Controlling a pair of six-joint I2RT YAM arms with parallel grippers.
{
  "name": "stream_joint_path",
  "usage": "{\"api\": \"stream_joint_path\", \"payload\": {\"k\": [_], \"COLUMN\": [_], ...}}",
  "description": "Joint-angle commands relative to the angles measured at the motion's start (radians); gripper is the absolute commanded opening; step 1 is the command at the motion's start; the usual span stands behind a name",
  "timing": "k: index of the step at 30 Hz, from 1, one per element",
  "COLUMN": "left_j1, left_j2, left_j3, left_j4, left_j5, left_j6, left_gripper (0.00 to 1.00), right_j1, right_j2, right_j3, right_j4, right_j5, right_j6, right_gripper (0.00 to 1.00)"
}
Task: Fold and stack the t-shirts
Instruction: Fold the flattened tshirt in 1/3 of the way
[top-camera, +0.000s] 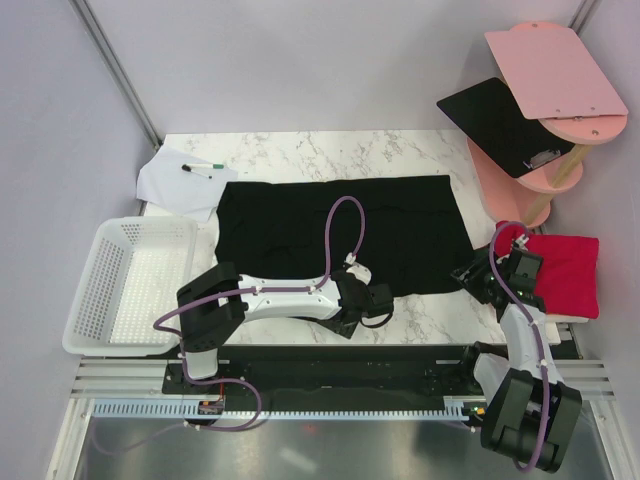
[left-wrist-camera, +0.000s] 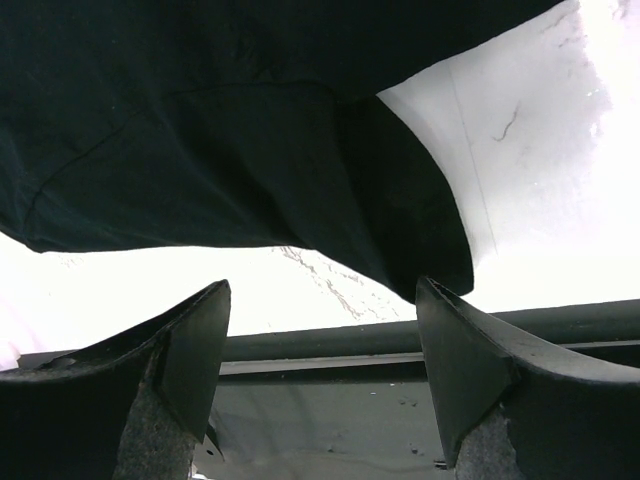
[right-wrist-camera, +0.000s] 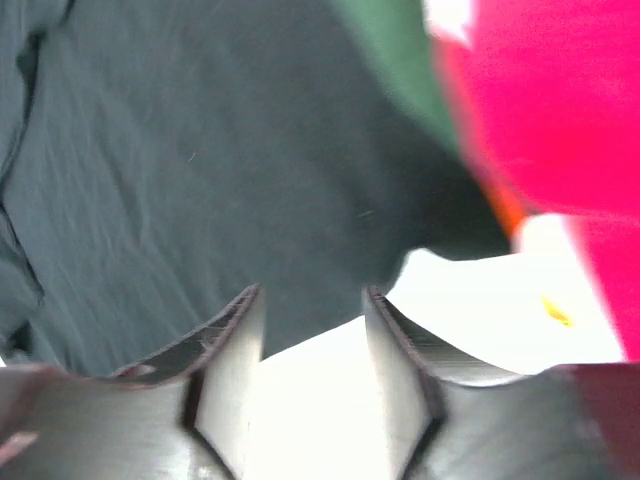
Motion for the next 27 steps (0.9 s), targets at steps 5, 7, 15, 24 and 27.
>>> {"api": "stream_joint_path", "payload": {"k": [5,7,15,24,27], "left_j1": [-0.007,-0.007,0.042,0.204,0.223], "left_j2": [-0.072,-0.098,-0.167,-0.291,-0.227], "left_j3": [0.029,0.029,-0.01,-0.223,-0.228], "left_j4": [-0.027,-0.027,0.005,0.279,0.26], "left_j5": [-0.072,-0.081,-0.035,0.212,0.212], "left_j6": [-0.034,-0.03,-0.004,0.09,0.069], "left_gripper": [0.88,0.91,1.0,1.0,1.0], "right_j1": [0.189,0.222,0.379,0.687,0.762], "right_j2": [0.007,0.022,0.199,0.308,0.351], "right_j3": [0.135,0.175,0.476,0.568,0.567], "right_j4": [-0.083,-0.092,-0.203,-0.227,-0.192], "right_j5": [0.162,0.202,0.466,0.764,0.748], "right_j6": [-0.042,-0.065,-0.205,-0.213,-0.202], "right_gripper": [0.75,0.79,0.95,0.98,0.97]}}
